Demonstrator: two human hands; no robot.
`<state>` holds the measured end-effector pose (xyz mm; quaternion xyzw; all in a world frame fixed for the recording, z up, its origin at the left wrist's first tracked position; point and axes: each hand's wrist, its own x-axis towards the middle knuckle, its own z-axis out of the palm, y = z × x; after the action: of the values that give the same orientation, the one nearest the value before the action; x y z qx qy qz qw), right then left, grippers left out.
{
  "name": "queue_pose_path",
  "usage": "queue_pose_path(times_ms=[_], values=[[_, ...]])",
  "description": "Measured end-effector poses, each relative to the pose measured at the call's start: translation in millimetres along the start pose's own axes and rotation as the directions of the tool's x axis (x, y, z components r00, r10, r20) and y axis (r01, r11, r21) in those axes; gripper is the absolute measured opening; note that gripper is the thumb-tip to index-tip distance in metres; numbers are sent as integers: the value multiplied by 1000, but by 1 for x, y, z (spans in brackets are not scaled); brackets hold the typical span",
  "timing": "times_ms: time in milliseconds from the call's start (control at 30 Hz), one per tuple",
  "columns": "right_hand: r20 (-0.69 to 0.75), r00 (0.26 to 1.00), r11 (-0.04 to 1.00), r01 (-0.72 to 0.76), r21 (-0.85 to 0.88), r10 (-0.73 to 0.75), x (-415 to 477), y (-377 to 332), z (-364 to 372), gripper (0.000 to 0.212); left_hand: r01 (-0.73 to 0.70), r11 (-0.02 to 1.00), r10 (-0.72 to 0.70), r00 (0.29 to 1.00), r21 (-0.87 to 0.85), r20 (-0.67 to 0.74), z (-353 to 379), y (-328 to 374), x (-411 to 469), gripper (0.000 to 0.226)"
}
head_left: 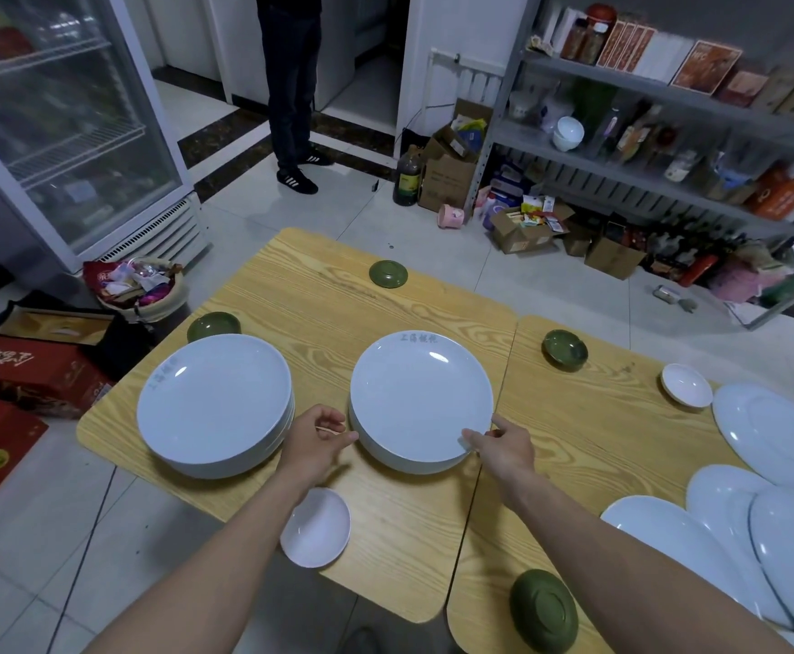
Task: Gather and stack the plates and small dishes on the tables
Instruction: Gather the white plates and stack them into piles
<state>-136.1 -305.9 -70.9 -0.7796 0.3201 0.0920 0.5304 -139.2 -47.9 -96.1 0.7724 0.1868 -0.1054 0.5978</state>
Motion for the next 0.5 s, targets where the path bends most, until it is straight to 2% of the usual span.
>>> queue_pose_path(times_ms=[100,167,233,300,367,433,500], values=[[23,982,939,184,-291,-185,-9,-6,-8,58,-101,990,103,995,98,-16,5,12,0,13],[114,947,769,312,-558,-302,-15,-11,-16,71,-227,940,234,972,256,5,9,21,0,7],[226,903,522,399,-753,-365,-22,-17,-25,79,-354,804,356,930,478,89,15,32,-4,17],[294,879,354,428,-831,-374,-28,-19,-34,82,-462,645,440,876,608,199,24,47,-8,34],[313,871,253,423,-870,-379,-34,-20,-46,83,-517,503,461,838,693,292,37,62,-15,47],[300,878,201,392,-898,-373,-41,-19,-62,83,-531,409,445,826,742,346,50,73,-25,54],[268,889,197,357,-913,-371,-49,-17,-83,82,-540,381,431,822,751,372,64,81,-38,56]])
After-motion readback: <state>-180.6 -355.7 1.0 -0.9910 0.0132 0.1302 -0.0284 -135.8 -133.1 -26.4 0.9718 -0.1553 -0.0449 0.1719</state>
